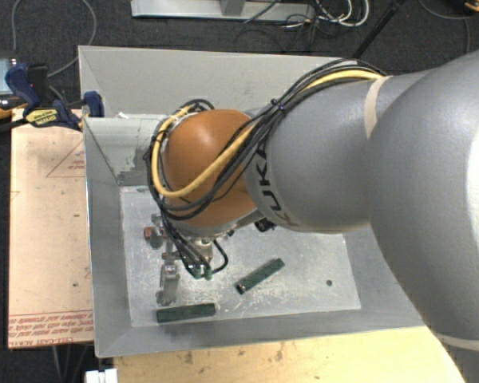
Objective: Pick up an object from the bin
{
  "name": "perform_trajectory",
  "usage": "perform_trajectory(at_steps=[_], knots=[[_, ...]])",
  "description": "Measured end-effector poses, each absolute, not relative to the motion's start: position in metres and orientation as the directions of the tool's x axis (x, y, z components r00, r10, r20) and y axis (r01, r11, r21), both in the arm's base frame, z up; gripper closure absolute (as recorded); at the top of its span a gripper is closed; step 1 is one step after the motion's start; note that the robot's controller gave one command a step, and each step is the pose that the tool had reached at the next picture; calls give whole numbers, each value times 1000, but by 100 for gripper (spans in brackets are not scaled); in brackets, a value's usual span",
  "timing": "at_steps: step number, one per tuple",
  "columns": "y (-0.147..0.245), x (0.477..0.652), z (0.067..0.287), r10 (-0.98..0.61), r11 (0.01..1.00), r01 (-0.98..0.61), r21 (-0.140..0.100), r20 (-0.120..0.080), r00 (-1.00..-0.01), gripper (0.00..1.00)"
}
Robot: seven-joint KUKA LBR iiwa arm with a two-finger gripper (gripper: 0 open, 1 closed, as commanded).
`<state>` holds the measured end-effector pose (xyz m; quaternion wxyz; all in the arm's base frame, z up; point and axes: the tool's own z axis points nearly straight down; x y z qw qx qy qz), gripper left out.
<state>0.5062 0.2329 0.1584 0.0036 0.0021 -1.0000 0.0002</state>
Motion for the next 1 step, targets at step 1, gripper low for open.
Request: perform_trajectory(at_steps=[1], knots=[[213, 489, 70, -229, 973, -229, 2, -10, -973, 0]])
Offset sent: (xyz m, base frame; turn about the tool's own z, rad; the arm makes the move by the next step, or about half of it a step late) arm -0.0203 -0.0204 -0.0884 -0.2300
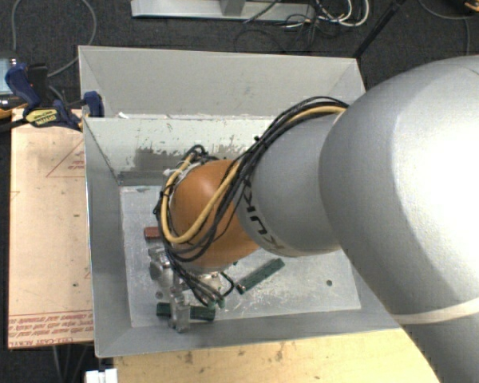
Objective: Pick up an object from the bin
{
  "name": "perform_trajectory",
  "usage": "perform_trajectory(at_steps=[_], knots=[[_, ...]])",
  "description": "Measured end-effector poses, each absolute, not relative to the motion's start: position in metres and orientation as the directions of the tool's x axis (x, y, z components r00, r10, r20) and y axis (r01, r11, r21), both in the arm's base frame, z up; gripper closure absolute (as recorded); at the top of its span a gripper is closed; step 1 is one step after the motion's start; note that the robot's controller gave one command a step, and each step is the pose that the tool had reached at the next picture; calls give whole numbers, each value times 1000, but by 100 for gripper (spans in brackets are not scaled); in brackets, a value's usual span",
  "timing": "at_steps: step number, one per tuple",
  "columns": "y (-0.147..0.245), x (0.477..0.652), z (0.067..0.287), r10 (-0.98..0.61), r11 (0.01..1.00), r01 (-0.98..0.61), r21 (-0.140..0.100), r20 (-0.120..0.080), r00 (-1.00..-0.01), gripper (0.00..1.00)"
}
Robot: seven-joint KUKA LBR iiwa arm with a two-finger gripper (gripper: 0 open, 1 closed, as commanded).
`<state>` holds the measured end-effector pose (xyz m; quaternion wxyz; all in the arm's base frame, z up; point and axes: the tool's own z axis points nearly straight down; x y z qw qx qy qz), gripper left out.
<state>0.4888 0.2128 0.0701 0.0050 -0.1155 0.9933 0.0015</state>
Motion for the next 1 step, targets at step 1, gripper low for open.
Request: perform_trajectory(at_steps=[1], knots=[[213, 486, 70, -230, 973, -230, 2, -1, -973, 100]])
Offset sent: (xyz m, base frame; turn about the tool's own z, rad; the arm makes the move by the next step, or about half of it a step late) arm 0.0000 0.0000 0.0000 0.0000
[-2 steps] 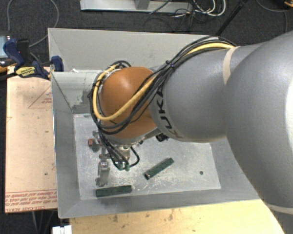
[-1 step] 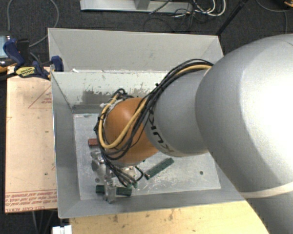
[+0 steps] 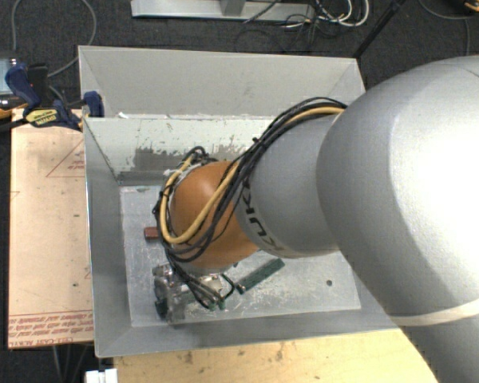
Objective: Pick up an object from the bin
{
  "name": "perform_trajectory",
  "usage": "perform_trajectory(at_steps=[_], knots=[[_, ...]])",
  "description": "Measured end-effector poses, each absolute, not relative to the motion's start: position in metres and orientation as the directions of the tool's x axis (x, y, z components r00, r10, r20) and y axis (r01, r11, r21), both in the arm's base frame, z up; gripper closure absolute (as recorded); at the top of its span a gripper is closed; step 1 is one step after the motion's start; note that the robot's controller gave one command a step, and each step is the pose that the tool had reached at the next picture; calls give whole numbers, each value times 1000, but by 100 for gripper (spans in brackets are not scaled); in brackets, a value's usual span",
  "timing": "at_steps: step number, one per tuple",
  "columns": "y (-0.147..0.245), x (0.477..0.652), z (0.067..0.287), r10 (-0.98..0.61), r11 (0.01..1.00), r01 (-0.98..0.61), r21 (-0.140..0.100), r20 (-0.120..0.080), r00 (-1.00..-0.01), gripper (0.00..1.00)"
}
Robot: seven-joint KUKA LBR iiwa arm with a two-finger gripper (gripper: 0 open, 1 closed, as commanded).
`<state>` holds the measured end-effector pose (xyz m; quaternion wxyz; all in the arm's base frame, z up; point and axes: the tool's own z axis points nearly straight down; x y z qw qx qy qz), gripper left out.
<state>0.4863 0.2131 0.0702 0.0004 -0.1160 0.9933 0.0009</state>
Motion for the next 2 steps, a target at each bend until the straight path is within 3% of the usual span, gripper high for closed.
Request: perform_trajectory(at_steps=[1, 2], knots=[[207, 505, 180, -255, 967, -255, 2, -11, -967, 100], [191, 538, 241, -656, 755, -656, -3, -8, -755, 100]])
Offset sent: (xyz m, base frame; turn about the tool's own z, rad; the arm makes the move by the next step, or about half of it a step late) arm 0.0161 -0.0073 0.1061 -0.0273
